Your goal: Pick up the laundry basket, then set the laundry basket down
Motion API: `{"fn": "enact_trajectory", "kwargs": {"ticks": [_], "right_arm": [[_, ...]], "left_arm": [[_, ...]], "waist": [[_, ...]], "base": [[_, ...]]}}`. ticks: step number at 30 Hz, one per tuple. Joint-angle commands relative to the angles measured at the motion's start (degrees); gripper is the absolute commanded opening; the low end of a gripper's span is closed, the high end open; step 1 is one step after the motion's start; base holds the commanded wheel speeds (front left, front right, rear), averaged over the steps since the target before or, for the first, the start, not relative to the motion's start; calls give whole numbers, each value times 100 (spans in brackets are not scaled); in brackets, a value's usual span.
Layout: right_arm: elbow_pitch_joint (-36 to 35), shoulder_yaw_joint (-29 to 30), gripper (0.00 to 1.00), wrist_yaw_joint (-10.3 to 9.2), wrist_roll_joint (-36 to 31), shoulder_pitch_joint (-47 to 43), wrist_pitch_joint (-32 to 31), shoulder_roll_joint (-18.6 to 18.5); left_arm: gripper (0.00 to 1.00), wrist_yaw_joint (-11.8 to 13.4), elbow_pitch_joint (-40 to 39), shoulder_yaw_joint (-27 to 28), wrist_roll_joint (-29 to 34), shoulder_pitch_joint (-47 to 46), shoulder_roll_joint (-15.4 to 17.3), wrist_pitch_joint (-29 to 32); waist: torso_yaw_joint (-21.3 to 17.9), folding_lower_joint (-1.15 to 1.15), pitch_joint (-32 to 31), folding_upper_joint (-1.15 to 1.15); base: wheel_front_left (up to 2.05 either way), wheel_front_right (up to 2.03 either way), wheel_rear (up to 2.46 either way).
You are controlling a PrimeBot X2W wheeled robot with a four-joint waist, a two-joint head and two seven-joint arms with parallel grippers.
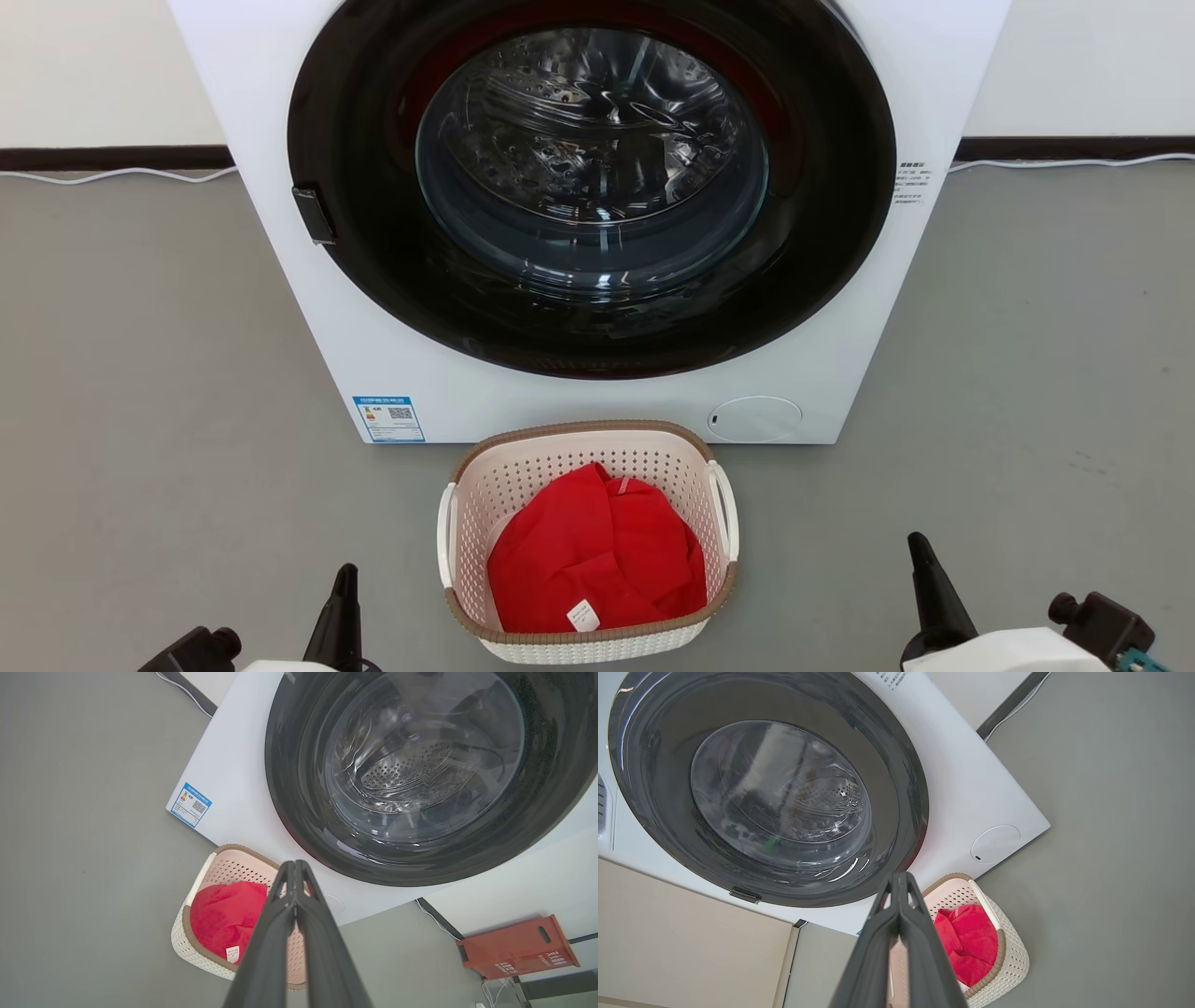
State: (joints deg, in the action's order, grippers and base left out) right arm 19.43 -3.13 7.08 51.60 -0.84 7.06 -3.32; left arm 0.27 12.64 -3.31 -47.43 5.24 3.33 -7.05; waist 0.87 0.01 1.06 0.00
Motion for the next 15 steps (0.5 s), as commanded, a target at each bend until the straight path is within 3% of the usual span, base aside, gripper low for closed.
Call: {"fn": "enact_trajectory", "kwargs": {"ticks": [1,15], "right_arm": [[-164,1,0,25,138,305,-48,-80],[-242,147,0,28,961,380,-272,-89]], "left_arm": [[0,-74,-123,120,-161,-278,36,28],[0,-214,-74,243,-1064,-446,55,254]], "waist": [[-1,-1,-1,0],[-18,-1,-18,0]], "base": [[0,0,0],[0,0,0]]}}
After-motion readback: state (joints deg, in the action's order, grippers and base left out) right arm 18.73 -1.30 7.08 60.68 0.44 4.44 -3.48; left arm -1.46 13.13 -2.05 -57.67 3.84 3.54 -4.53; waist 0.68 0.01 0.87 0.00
